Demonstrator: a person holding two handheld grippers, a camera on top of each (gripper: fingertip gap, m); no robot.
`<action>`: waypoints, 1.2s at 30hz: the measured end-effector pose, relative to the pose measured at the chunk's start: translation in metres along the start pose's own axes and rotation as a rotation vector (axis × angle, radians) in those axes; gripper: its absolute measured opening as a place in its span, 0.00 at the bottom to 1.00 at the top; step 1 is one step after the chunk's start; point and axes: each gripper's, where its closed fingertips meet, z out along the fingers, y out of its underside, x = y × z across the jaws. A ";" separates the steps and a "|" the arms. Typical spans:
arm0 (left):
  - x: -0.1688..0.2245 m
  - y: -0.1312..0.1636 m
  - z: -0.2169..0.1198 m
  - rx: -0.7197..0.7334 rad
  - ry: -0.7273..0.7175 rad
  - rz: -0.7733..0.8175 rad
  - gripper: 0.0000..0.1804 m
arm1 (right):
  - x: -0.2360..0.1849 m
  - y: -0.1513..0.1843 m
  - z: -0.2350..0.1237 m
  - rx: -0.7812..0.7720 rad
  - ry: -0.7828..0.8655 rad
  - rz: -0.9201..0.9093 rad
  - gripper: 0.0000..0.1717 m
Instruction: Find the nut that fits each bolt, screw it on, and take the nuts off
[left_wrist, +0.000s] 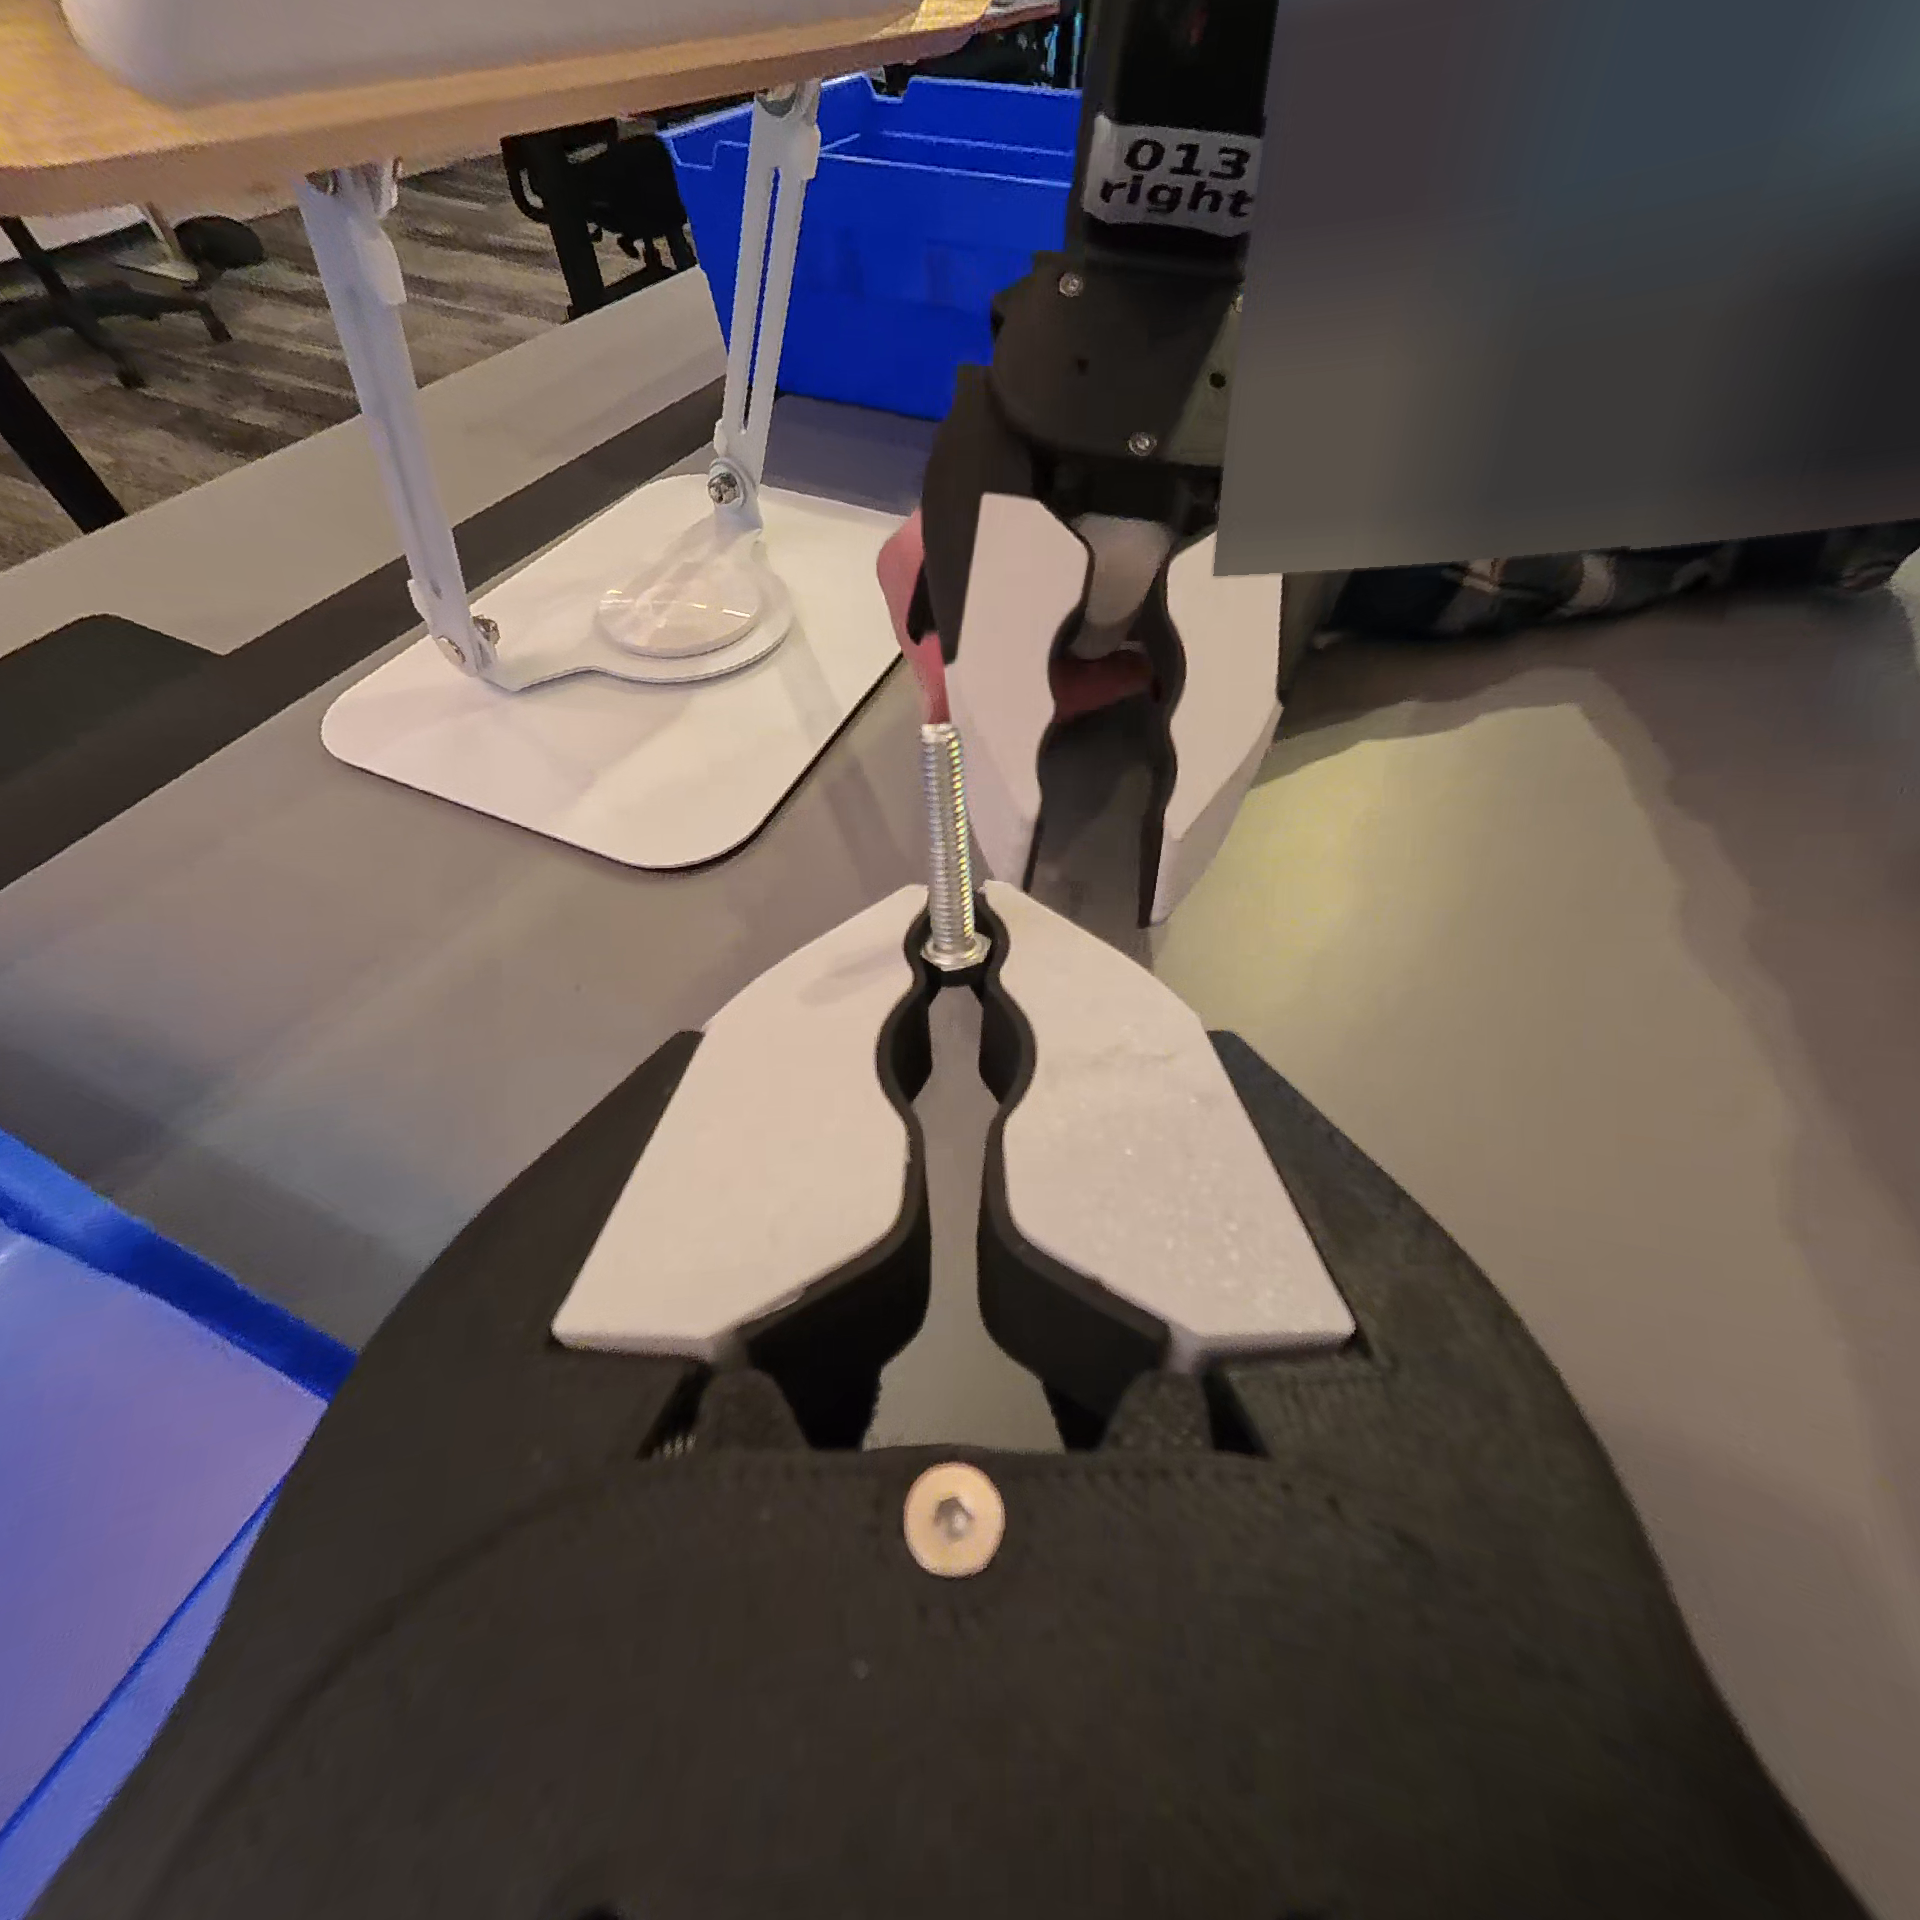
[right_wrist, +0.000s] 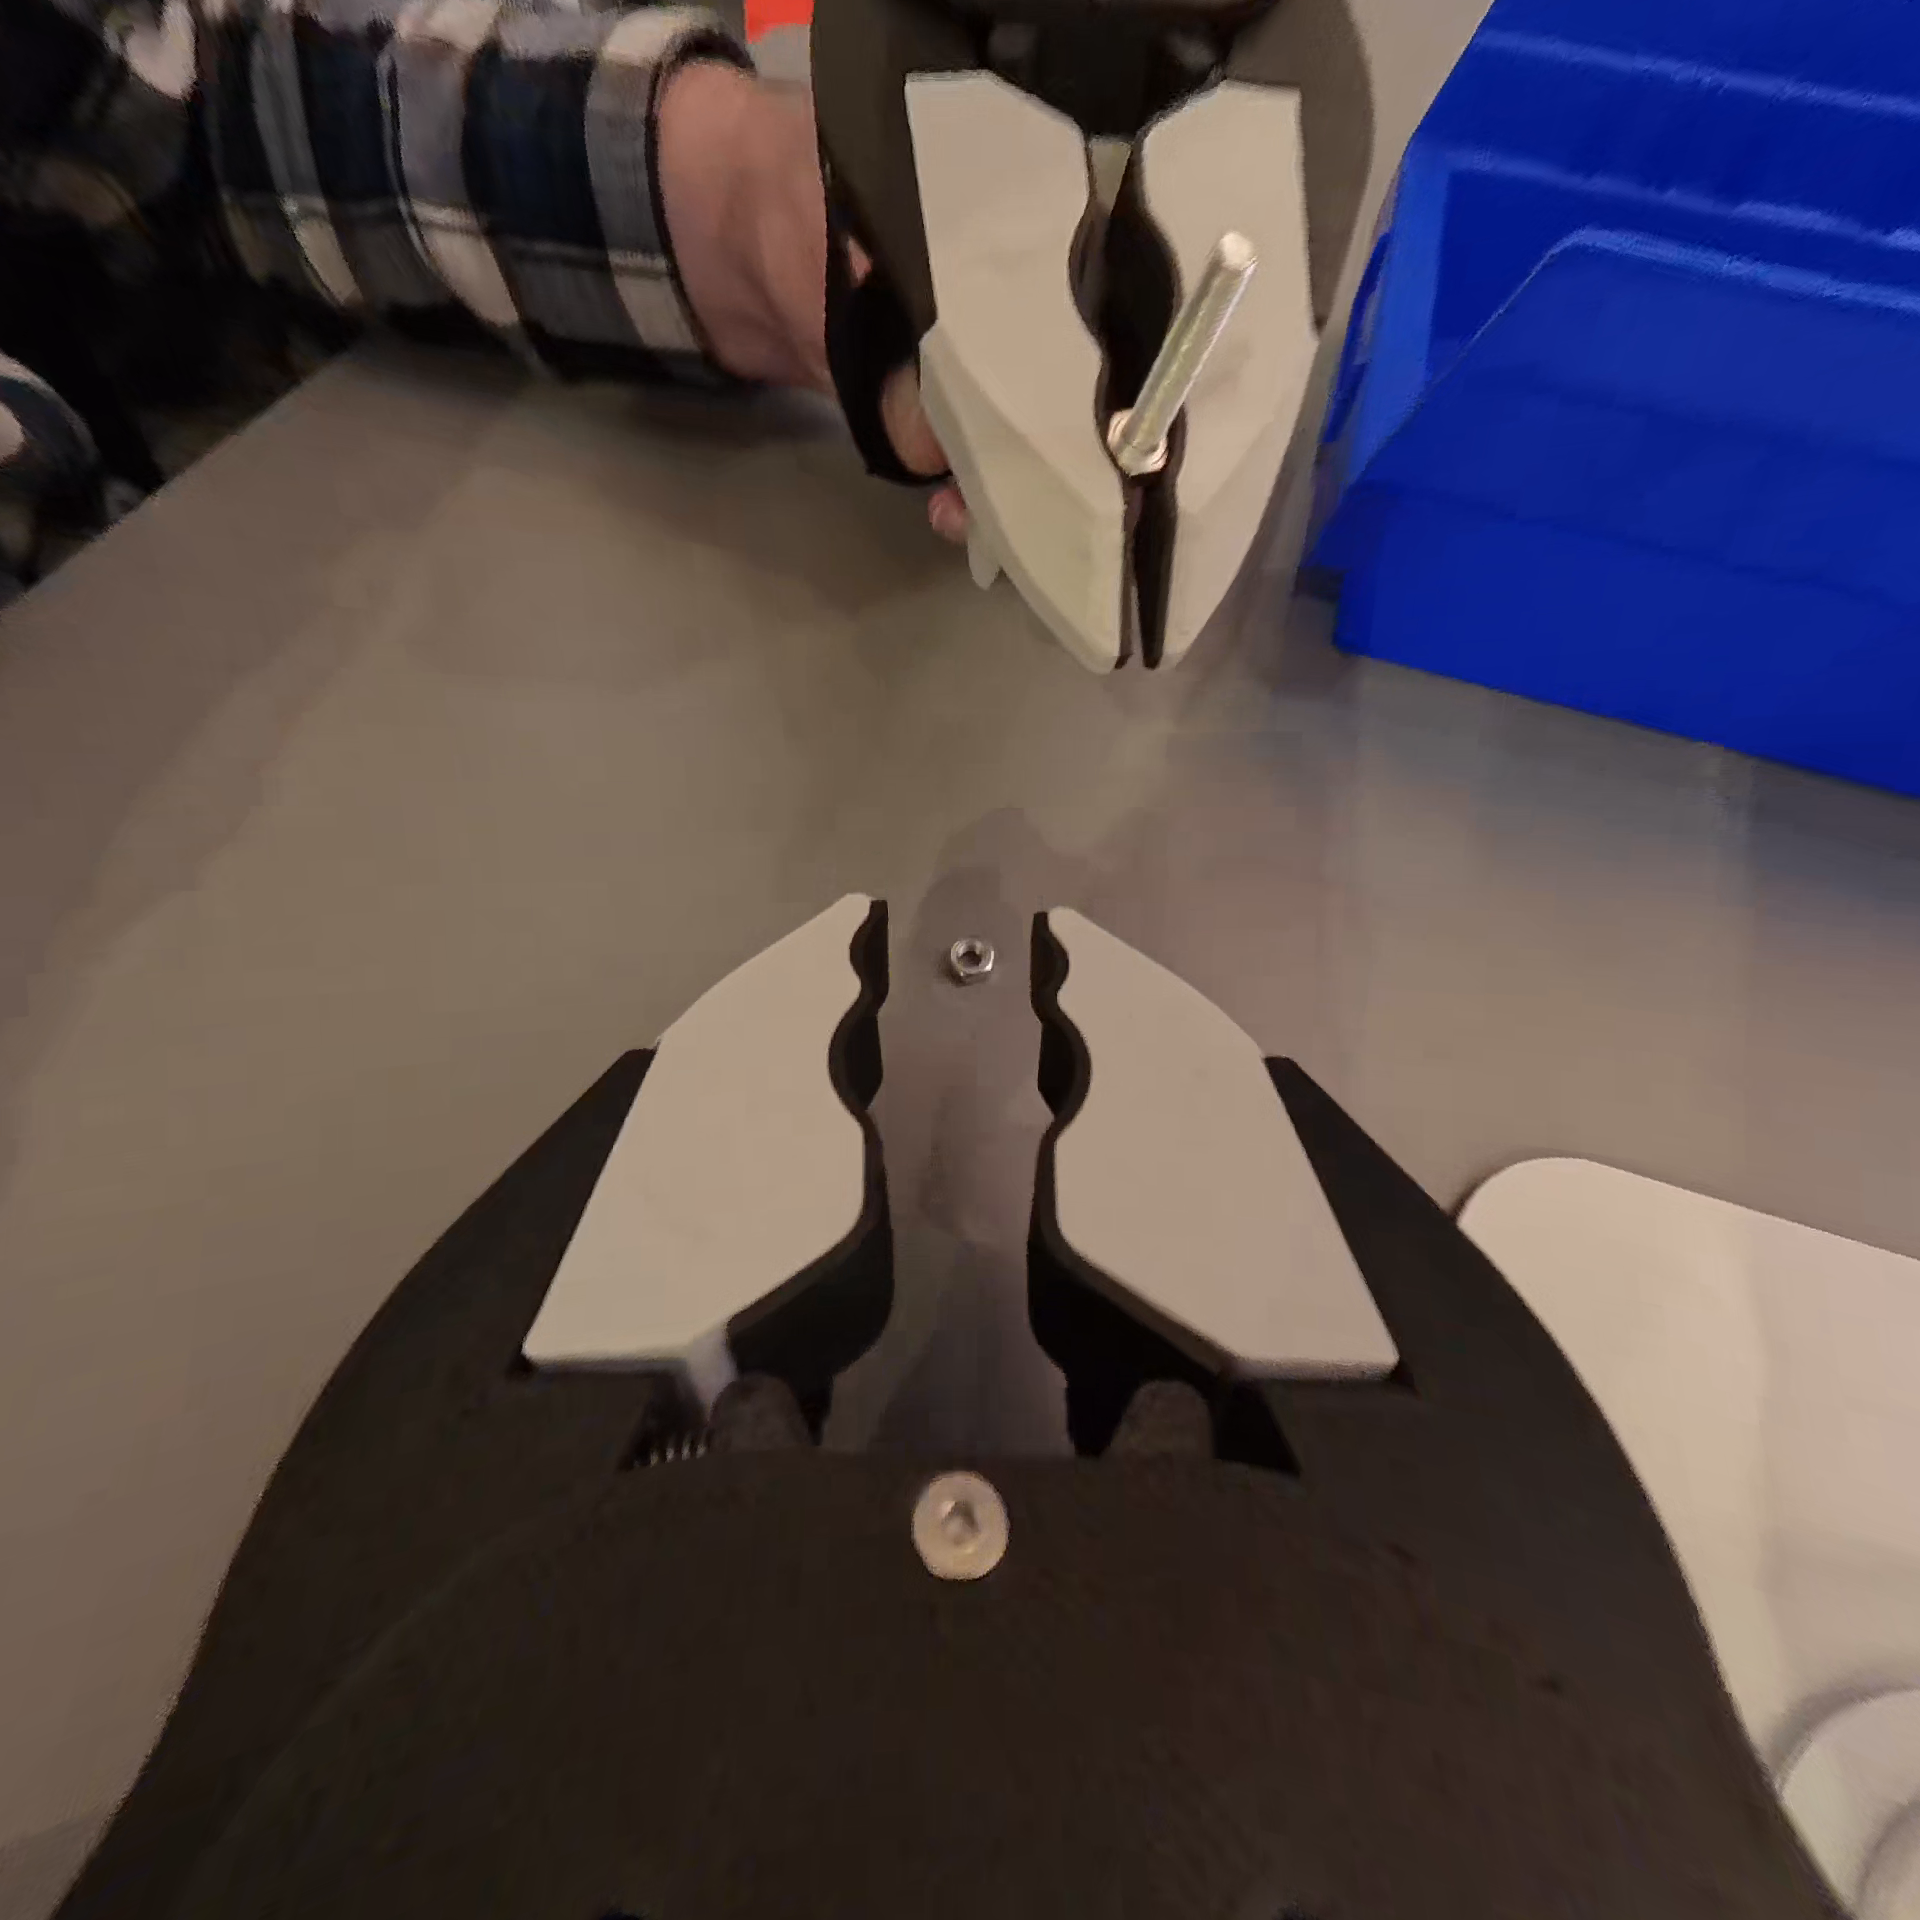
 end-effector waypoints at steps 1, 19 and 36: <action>0.000 0.001 0.000 -0.006 -0.001 0.006 0.02 | -0.001 0.003 0.003 -0.029 -0.002 -0.004 0.16; -0.003 0.005 -0.007 -0.016 -0.006 0.021 0.02 | 0.002 0.027 0.025 -0.258 0.038 0.032 0.10; -0.007 0.011 -0.006 -0.037 -0.014 0.024 0.02 | 0.003 0.014 0.026 -0.178 0.030 0.073 0.06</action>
